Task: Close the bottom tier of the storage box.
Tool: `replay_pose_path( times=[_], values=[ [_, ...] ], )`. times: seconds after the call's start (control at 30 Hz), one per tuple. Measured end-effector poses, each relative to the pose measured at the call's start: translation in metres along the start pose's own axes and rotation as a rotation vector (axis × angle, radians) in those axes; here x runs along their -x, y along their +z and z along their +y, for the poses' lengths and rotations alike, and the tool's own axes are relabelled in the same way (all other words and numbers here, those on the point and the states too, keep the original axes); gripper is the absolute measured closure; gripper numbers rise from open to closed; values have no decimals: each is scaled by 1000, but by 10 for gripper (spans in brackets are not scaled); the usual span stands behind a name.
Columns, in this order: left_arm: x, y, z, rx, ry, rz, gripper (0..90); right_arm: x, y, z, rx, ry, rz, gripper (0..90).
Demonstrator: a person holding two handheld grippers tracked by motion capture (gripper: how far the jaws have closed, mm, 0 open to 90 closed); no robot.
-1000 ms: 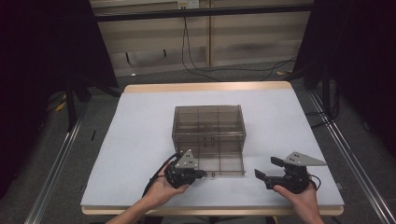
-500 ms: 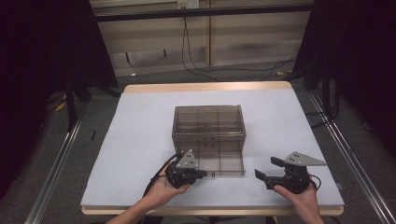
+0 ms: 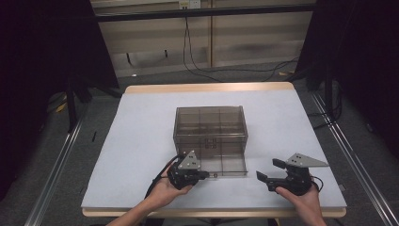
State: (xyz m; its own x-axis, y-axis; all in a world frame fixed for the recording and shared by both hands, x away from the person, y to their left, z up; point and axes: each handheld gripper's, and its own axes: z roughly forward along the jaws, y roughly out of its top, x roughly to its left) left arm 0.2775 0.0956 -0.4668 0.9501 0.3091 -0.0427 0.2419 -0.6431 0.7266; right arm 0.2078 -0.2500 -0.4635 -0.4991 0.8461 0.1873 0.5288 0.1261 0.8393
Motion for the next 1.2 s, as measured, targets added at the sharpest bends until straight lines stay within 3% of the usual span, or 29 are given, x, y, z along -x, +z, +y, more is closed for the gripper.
replay_pose_path(
  times=[0.37, 0.83, 1.13, 1.2],
  values=[
    [-1, 3, 1, 22, 0, -5, 900, 0, 1, 0, -6, -1, 3, 168],
    [-2, 4, 1, 24, -3, 0, 900, 0, 2, 0, -15, 1, 4, 161],
    [-2, 2, 3, -7, -2, 22, 900, 0, 2, 0, -16, 1, 3, 158],
    [-3, 3, 3, 10, -4, 12, 900, 0, 2, 0, -15, 1, 3, 158]
  ],
)
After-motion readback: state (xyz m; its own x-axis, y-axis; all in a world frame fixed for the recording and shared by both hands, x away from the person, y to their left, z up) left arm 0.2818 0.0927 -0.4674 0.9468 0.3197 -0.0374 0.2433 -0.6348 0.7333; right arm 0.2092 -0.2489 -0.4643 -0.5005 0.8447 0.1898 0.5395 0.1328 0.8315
